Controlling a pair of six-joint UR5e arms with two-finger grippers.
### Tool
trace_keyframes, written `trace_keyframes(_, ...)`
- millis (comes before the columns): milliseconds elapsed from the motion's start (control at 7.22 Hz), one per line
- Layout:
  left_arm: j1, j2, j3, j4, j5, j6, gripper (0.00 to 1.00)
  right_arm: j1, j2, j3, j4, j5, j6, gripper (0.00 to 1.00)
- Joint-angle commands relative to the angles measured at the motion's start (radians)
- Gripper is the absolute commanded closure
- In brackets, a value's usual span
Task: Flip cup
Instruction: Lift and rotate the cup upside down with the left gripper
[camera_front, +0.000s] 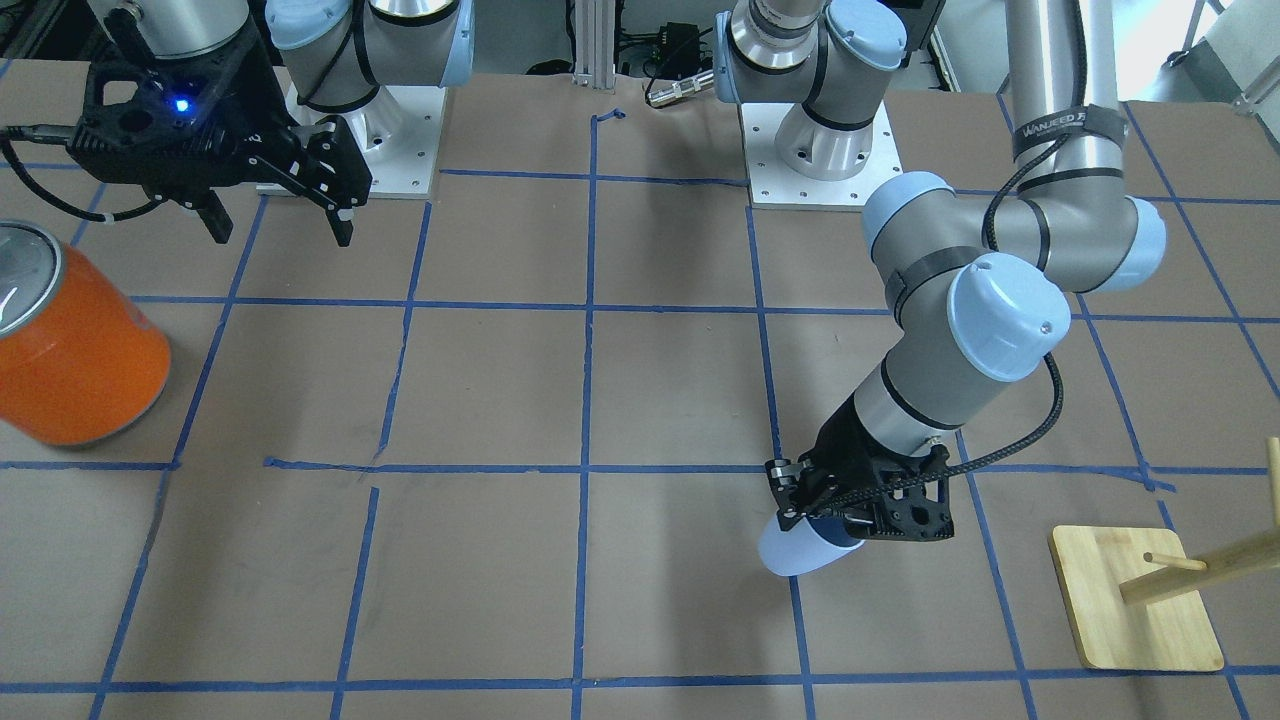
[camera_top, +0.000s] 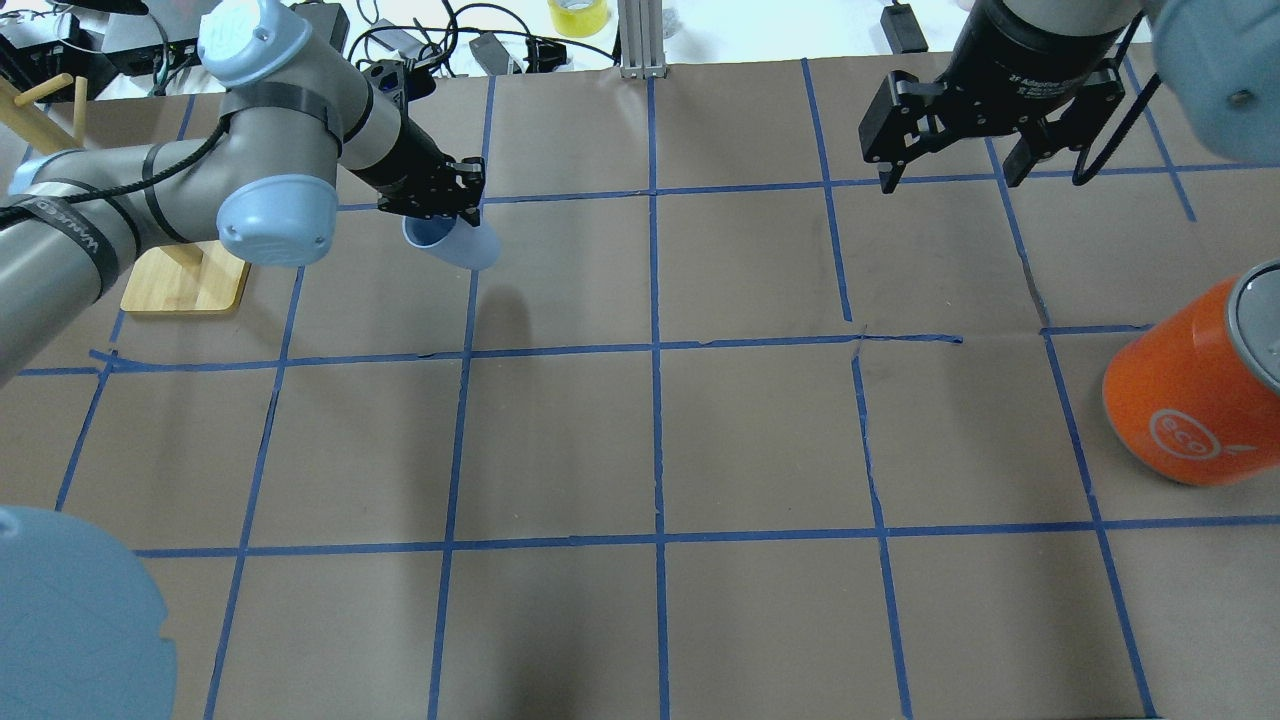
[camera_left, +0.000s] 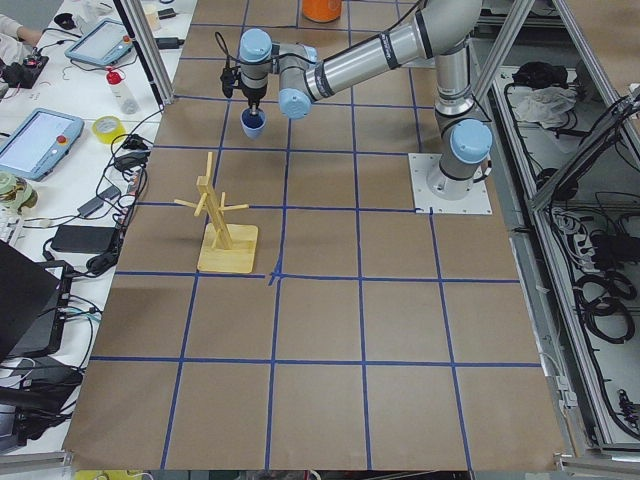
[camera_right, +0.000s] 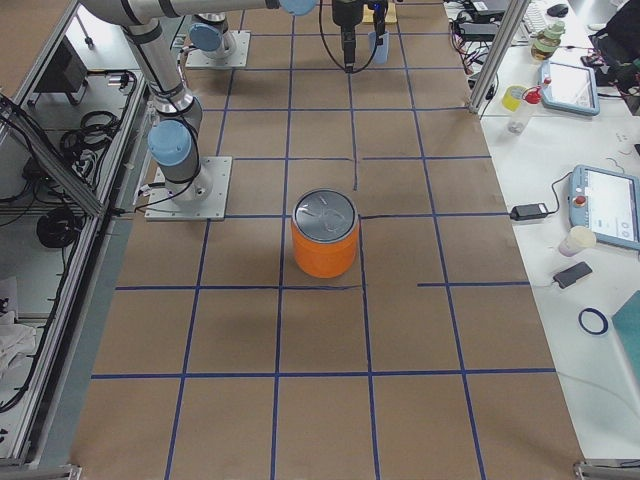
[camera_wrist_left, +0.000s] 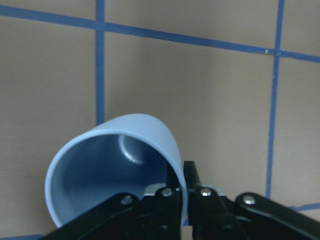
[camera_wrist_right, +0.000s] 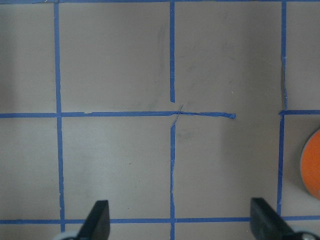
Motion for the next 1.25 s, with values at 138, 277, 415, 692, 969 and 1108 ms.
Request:
trace_keyframes(138,0.037,-0.068,0.159,-0.168,0.231,0.292,1.00,0.000,0.000,0.000,0.000,0.001,0.000,0.00)
trace_keyframes(277,0.051,-0.104,0.167,-0.146,0.242,0.310,1.00,0.000,0.000,0.000,0.000,0.001,0.001,0.00)
trace_keyframes(415,0.051,-0.139,0.180,-0.107,0.246,0.310,1.00,0.000,0.000,0.000,0.000,0.001,0.000,0.00)
trace_keyframes(692,0.051,-0.178,0.183,-0.088,0.246,0.315,1.00,0.000,0.000,0.000,0.000,0.001,0.000,0.00)
trace_keyframes(969,0.051,-0.188,0.178,-0.071,0.246,0.345,1.00,0.000,0.000,0.000,0.000,0.001,0.001,0.00)
trace_keyframes(1108,0.051,-0.185,0.169,-0.065,0.244,0.333,1.00,0.000,0.000,0.000,0.000,0.001,0.001,0.00)
